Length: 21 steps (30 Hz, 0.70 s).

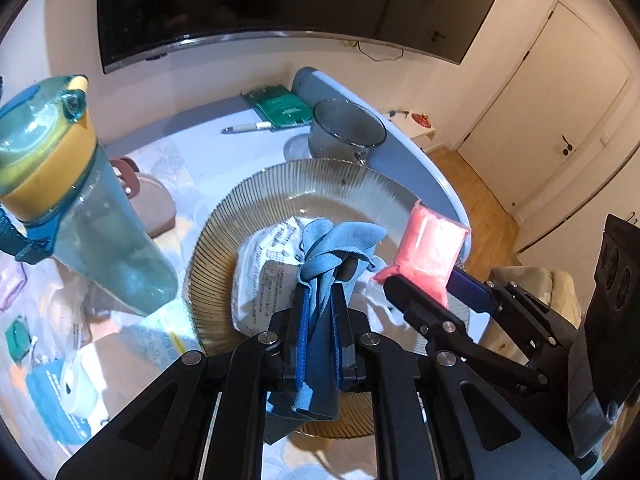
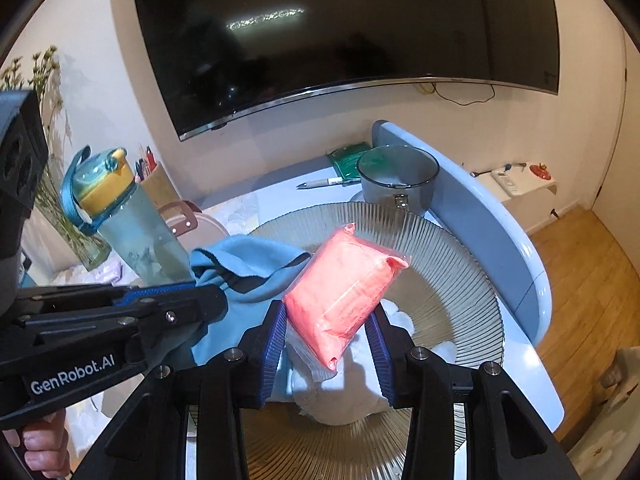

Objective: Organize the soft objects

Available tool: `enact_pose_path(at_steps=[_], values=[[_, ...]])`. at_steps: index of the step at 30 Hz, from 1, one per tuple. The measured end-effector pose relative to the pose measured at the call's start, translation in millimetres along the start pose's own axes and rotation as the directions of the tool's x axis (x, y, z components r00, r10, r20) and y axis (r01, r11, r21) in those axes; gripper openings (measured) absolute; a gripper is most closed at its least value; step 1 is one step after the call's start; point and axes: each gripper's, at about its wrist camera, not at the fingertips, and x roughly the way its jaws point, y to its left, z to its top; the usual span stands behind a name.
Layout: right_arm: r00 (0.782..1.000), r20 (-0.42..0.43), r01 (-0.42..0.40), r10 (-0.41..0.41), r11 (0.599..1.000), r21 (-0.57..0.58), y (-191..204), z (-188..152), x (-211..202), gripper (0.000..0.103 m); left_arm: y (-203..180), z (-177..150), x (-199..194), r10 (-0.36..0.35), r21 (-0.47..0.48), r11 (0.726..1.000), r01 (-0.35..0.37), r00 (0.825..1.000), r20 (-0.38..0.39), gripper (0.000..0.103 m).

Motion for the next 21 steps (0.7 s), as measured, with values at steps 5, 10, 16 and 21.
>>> enact_pose_path(at_steps=[5, 10, 16, 21], values=[[0.999, 0.02, 0.05, -0.051, 0.998, 0.032, -9, 1, -8, 0.051, 2, -2, -10, -0.033, 0.002, 0.999, 0.033, 0.999, 0.039, 0.035], [0.999, 0.014, 0.042, -0.043, 0.997, 0.067, -12, 0, -9, 0.052, 6, -7, -29, -0.071, 0.01, 0.997, 0.07, 0.993, 0.093, 0.065], [0.999, 0.04, -0.003, -0.001, 0.996, 0.092, 2, 1, -16, 0.052, 17, -12, -55, -0.13, 0.012, 0.992, 0.129, 0.98, 0.15, 0.065], [0.994, 0.075, -0.085, 0.075, 0.988, 0.129, 21, 6, -20, 0.053, 41, -17, -84, -0.161, -0.028, 0.985, 0.172, 0.962, 0.221, 0.065]])
